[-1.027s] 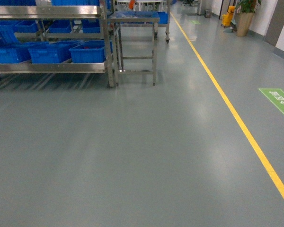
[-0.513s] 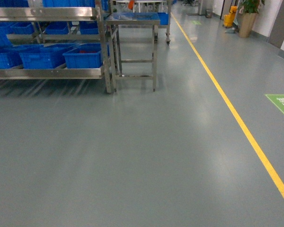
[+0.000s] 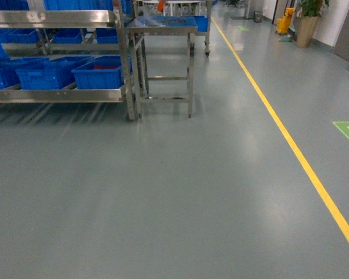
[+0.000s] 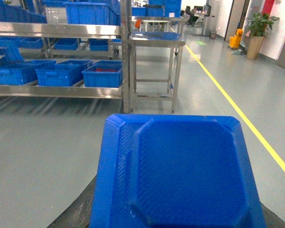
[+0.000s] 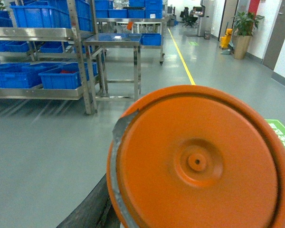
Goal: Sort blue parts and orange caps into right shelf containers
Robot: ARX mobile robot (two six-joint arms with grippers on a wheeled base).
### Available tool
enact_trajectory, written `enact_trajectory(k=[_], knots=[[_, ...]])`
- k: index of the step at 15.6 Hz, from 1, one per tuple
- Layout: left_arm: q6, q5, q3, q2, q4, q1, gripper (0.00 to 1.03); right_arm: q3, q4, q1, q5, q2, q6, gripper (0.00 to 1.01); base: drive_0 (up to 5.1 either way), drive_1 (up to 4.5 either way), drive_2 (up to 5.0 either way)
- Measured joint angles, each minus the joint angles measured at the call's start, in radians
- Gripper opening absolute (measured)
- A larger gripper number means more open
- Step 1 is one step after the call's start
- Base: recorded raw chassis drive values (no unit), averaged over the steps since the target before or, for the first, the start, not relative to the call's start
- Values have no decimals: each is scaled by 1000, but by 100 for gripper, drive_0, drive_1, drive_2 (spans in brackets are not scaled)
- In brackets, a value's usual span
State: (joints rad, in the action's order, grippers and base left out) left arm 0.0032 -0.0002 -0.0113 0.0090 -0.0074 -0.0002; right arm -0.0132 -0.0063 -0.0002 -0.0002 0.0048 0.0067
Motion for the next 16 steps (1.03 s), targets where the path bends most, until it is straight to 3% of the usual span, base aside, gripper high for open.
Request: enact_trajectory(k=[16], knots=[[0,0,0,0,2,0,42,0,0,0,0,0,0,44,-5,416,-426]])
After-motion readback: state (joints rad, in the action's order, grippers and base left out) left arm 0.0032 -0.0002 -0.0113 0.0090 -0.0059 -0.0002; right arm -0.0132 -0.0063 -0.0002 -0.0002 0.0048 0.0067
